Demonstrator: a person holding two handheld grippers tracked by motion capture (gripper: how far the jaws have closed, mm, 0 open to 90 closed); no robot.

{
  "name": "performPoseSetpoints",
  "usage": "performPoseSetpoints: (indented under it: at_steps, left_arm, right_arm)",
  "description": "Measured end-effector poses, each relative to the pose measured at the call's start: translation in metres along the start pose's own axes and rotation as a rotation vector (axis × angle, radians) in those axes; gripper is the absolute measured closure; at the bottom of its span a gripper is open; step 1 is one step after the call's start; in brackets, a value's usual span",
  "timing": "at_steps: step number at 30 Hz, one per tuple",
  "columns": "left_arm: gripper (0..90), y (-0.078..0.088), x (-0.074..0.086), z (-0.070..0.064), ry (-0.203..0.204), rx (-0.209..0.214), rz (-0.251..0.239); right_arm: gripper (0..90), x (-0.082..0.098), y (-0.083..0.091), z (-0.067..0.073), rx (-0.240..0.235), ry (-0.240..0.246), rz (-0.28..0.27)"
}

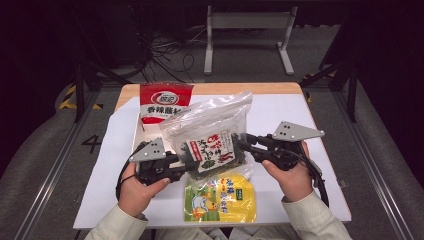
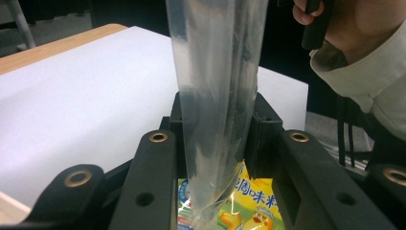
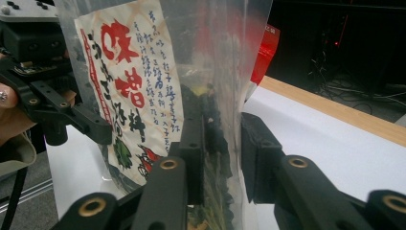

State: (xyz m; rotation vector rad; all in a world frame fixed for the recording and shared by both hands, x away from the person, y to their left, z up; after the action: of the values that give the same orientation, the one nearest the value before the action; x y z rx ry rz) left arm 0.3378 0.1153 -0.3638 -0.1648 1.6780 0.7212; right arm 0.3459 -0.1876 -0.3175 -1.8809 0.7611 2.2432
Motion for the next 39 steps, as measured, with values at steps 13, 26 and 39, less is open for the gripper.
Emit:
performPoseSetpoints:
  at_steps: [13,26,39]
  left_arm:
    - [70.9,0.017,-0.013,0.006,-0.056,-0.058,0.020]
    - [70.7,0.044,-0.030,0.020,-0.095,-0.110,0.024]
    - [70.9,0.059,-0.035,0.032,-0.091,-0.172,0.010]
  right_arm:
    - [57.6,0.003,0.019,-0.012,0.063,-0.015,-0.016]
    - [55.8,0.016,0.040,-0.033,0.117,-0.068,0.009]
    - [55.8,0.026,0.048,-0.049,0.152,-0.114,0.035]
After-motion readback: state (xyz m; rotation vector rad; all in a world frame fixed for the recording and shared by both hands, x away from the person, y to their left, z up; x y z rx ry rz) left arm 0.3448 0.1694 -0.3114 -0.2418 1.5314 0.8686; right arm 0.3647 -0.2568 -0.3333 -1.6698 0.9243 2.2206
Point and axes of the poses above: each handheld gripper's, and its own axes: y roughly backward along the jaws, x roughly out of its underside, z roughly to its left, the point moved 2 cm from there along -y, roughly forward along the jaws, and after that the axes turned 11 degrees about -x, right-handed, at the moved point
